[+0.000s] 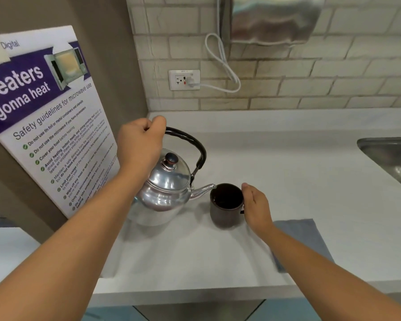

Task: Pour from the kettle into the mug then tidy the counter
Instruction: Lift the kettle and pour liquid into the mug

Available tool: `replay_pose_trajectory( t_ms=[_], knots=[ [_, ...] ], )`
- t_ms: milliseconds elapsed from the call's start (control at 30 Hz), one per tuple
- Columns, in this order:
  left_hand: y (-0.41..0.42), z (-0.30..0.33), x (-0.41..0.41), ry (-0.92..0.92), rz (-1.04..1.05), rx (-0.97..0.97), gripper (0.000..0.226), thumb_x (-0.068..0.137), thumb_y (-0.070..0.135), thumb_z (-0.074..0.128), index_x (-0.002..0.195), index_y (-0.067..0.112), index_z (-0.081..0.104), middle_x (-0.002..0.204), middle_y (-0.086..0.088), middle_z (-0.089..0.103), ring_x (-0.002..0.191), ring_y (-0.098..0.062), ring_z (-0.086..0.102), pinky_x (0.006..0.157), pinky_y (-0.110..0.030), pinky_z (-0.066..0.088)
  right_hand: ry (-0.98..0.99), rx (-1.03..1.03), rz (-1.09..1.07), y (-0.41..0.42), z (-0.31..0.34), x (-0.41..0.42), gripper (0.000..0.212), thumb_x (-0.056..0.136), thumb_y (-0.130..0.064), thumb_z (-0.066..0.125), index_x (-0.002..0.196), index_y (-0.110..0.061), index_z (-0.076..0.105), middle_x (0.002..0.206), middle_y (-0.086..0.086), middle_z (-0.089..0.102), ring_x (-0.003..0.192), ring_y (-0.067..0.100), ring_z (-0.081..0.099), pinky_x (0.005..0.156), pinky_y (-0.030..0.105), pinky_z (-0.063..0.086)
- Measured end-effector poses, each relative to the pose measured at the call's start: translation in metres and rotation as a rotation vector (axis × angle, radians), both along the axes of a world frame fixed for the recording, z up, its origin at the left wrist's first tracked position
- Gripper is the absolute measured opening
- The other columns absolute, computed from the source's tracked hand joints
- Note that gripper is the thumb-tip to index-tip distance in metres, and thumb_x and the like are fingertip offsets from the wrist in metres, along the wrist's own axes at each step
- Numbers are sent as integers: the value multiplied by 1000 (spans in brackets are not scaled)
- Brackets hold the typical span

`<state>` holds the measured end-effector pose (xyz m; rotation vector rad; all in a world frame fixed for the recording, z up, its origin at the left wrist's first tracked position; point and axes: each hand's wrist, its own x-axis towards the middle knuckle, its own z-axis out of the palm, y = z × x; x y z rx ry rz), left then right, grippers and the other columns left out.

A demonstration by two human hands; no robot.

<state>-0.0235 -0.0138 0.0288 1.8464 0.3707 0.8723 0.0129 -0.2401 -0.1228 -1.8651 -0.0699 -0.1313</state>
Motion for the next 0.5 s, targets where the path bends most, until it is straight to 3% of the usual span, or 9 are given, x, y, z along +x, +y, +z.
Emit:
replay_pose_trajectory(
  t_ms=[167, 267, 500],
  knots=[
    [-8, 6, 4, -5, -22, 114, 40, 72, 35, 52, 38, 21, 36, 35, 8, 23, 41, -9, 21, 48, -27, 22, -3, 18, 18, -1, 0, 0, 44, 100, -23, 38, 58, -15, 29, 52, -3, 32, 42, 4, 33, 45, 16, 30],
    [-12, 12, 5, 5, -19, 184, 41, 73, 34, 53, 39, 19, 35, 35, 7, 24, 42, -10, 21, 49, -27, 22, 11, 33, 27, -1, 0, 0, 44, 100, -22, 38, 58, -15, 29, 52, -4, 33, 42, 4, 33, 49, 21, 33],
    [-16, 24, 8, 10, -27, 311, 36, 76, 29, 54, 49, 15, 35, 48, 0, 29, 50, -16, 27, 52, -29, 26, -18, 38, 21, -2, 0, 0, 45, 100, -20, 38, 57, -16, 28, 50, -5, 32, 40, 3, 33, 42, 13, 28]
  ],
)
